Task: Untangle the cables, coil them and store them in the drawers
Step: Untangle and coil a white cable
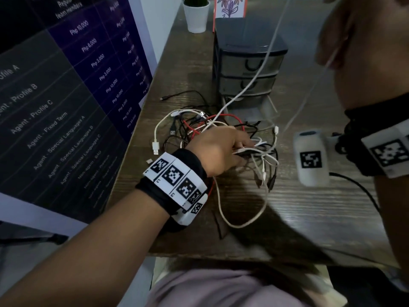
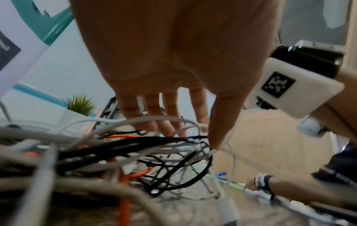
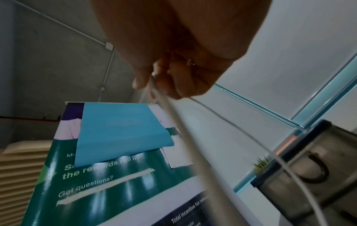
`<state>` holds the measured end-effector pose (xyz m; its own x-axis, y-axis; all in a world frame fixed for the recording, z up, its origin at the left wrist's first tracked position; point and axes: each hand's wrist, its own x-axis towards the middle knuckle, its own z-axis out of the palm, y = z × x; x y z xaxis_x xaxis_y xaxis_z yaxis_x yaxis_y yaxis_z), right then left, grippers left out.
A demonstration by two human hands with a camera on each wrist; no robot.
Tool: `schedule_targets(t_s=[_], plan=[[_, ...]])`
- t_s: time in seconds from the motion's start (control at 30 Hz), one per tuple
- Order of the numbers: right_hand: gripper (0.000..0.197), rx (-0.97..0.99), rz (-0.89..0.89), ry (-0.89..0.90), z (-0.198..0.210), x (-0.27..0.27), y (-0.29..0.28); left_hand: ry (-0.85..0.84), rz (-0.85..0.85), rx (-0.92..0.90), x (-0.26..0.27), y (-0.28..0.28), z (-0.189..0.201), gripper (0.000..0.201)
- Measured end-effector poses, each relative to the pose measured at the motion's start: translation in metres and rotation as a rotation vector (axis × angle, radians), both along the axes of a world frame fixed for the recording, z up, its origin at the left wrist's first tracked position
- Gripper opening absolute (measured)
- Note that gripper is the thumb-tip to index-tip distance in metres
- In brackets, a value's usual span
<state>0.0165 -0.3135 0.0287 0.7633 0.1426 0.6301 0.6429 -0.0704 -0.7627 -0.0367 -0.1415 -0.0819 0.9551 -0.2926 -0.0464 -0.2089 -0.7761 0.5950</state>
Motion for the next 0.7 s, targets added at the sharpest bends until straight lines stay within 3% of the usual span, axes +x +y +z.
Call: schedule_targets(t_s=[0.13,0.3,0.47,0.57,0.63,0.7], plan=[[0.026,-0.056,0.053,0.046,-0.001,-0.008,0.016,-0.082,-0.090,-0.290,-0.009,-0.011,0.003,0.045],[0.025,-0.055,0.132,0.175,-0.009,-0.007,0.024,-0.034,-0.173,-0.427,-0.012,-0.019,0.021,0.010],[0.034,-0.113,0.212,0.251,-0.021,-0.001,0.023,0.026,0.044,-0.705,-0.011,-0.014,0.019,0.020],[0.039,-0.234,0.329,0.289,-0.044,-0.001,0.018,-0.062,0.211,-0.870,-0.008,-0.008,0.025,0.014],[0.039,-0.297,0.396,0.277,-0.061,-0.002,0.015,-0.129,0.264,-0.914,-0.007,-0.003,0.027,0.013],[0.051,-0.352,0.416,0.324,-0.074,-0.002,0.014,-0.195,0.302,-0.921,-0.007,0.002,0.029,0.014]])
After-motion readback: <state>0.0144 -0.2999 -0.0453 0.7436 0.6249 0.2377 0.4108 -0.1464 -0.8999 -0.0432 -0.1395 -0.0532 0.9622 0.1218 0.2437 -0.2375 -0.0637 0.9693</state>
